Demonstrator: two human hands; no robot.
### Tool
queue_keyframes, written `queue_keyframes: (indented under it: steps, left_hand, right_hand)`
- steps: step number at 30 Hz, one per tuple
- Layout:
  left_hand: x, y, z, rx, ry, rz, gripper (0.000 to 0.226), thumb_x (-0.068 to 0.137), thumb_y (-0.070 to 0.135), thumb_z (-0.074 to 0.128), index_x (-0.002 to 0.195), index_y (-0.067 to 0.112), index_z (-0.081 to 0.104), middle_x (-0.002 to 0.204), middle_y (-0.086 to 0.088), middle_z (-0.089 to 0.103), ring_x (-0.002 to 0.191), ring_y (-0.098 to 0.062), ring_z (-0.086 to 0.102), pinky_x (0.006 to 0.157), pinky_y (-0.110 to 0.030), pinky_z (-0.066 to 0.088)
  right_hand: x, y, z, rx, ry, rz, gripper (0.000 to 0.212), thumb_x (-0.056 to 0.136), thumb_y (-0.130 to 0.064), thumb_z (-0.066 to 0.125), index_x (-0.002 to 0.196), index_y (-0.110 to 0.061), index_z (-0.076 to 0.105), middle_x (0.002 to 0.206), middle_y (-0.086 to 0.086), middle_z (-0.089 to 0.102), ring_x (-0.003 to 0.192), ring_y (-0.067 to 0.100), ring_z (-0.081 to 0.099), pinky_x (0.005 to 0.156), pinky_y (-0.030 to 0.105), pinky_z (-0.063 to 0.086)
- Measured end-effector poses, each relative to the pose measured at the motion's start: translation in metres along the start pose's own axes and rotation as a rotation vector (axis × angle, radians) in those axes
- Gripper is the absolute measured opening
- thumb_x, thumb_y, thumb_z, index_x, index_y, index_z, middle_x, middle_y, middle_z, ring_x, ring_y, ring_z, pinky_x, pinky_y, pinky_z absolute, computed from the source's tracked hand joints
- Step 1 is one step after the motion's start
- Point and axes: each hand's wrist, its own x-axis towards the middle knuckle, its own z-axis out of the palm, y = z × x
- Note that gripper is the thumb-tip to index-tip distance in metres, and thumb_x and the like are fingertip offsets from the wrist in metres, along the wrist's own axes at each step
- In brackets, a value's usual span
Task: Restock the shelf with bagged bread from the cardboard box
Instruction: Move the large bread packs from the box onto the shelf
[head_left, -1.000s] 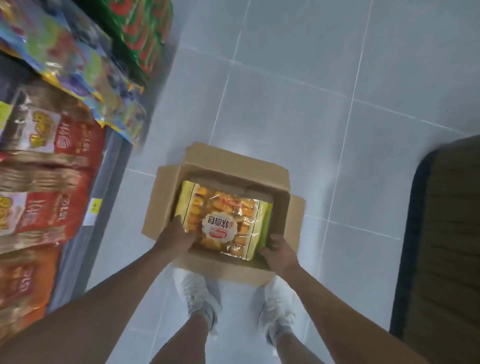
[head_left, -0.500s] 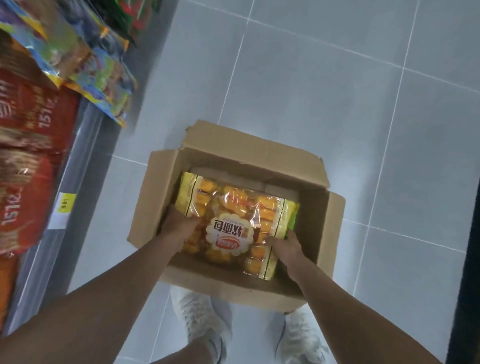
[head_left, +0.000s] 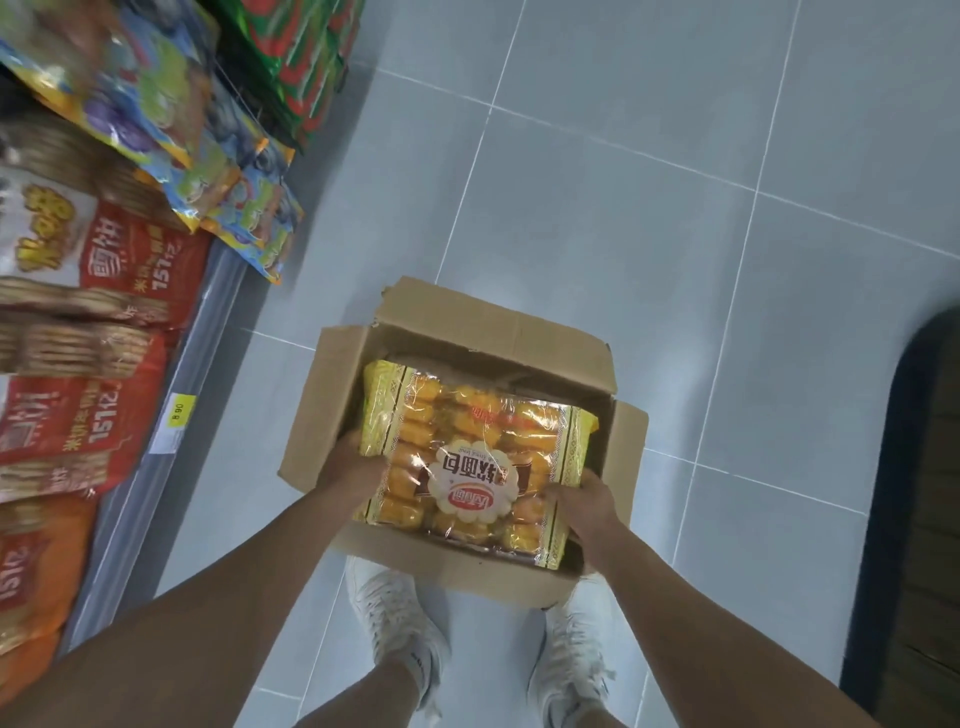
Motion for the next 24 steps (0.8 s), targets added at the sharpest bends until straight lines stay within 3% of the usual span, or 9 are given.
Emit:
queue_keyframes:
  steps: [3, 5, 8, 11, 16, 20, 22, 24]
  left_hand:
    - [-0.029, 0.010, -0.015, -0.009, -0.006, 0.003, 0.051, 0.095, 0.016, 0.055, 0.146, 0.021, 0.049, 0.137, -0.007, 0.061, 0.117, -0.032, 0.060, 0.099, -0.045, 0.052]
    - [-0.056, 0.024, -0.027, -0.025, 0.002, 0.030, 0.047, 0.095, 0.015, 0.054, 0.141, 0.021, 0.054, 0.133, -0.006, 0.063, 0.113, -0.031, 0.061, 0.098, -0.045, 0.053]
    - [-0.112, 0.057, -0.050, -0.069, 0.018, 0.083, 0.031, 0.097, 0.014, 0.053, 0.124, 0.028, 0.060, 0.111, -0.003, 0.066, 0.091, -0.023, 0.062, 0.078, -0.033, 0.052]
    - [-0.164, 0.085, -0.078, -0.094, 0.043, 0.160, 0.029, 0.097, 0.012, 0.052, 0.122, 0.025, 0.059, 0.099, 0.000, 0.065, 0.077, -0.017, 0.059, 0.059, -0.026, 0.042]
    - [-0.264, 0.132, -0.132, -0.167, 0.115, 0.294, 0.023, 0.089, 0.025, 0.061, 0.111, 0.029, 0.062, 0.102, 0.003, 0.068, 0.092, -0.022, 0.063, 0.080, -0.035, 0.051]
    - [-0.351, 0.158, -0.175, -0.226, 0.168, 0.378, 0.033, 0.100, 0.009, 0.054, 0.131, 0.020, 0.059, 0.120, 0.004, 0.061, 0.105, -0.021, 0.058, 0.084, -0.033, 0.047]
    - [-0.390, 0.164, -0.192, -0.314, 0.183, 0.414, 0.037, 0.099, 0.006, 0.056, 0.133, 0.021, 0.057, 0.131, 0.003, 0.059, 0.121, -0.019, 0.055, 0.096, -0.035, 0.047]
    - [-0.432, 0.167, -0.207, -0.445, 0.153, 0.461, 0.038, 0.098, 0.002, 0.057, 0.129, 0.024, 0.057, 0.132, 0.005, 0.057, 0.125, -0.015, 0.051, 0.102, -0.036, 0.045]
  right_hand:
    - [-0.035, -0.017, -0.021, 0.014, -0.026, -0.021, 0.019, 0.090, -0.008, 0.070, 0.101, -0.024, 0.065, 0.087, 0.001, 0.079, 0.091, 0.024, 0.074, 0.089, 0.048, 0.058]
    - [-0.061, -0.032, -0.036, 0.030, -0.036, -0.058, 0.022, 0.087, -0.009, 0.073, 0.102, -0.024, 0.067, 0.091, 0.003, 0.080, 0.096, 0.028, 0.074, 0.095, 0.051, 0.056]
    - [-0.108, -0.059, -0.060, 0.070, -0.023, -0.128, 0.023, 0.088, -0.005, 0.071, 0.100, -0.024, 0.070, 0.092, 0.003, 0.079, 0.091, 0.026, 0.075, 0.089, 0.048, 0.059]
    - [-0.163, -0.086, -0.086, 0.072, -0.036, -0.195, 0.026, 0.087, -0.008, 0.071, 0.105, -0.026, 0.072, 0.100, 0.002, 0.079, 0.091, 0.024, 0.076, 0.088, 0.048, 0.060]
    - [-0.265, -0.142, -0.138, 0.086, -0.091, -0.359, 0.033, 0.081, -0.016, 0.075, 0.111, -0.029, 0.072, 0.108, 0.002, 0.077, 0.100, 0.026, 0.074, 0.090, 0.047, 0.059]
    - [-0.360, -0.195, -0.186, 0.087, -0.111, -0.583, 0.049, 0.075, -0.030, 0.083, 0.121, -0.032, 0.068, 0.119, 0.003, 0.072, 0.106, 0.027, 0.072, 0.088, 0.048, 0.061]
    - [-0.406, -0.225, -0.205, 0.059, -0.114, -0.708, 0.049, 0.082, -0.024, 0.083, 0.127, -0.028, 0.065, 0.121, 0.000, 0.070, 0.105, 0.019, 0.071, 0.081, 0.036, 0.062]
    - [-0.453, -0.258, -0.223, 0.019, -0.130, -0.827, 0.046, 0.088, -0.014, 0.078, 0.129, -0.023, 0.063, 0.120, -0.003, 0.069, 0.099, 0.006, 0.071, 0.073, 0.021, 0.059]
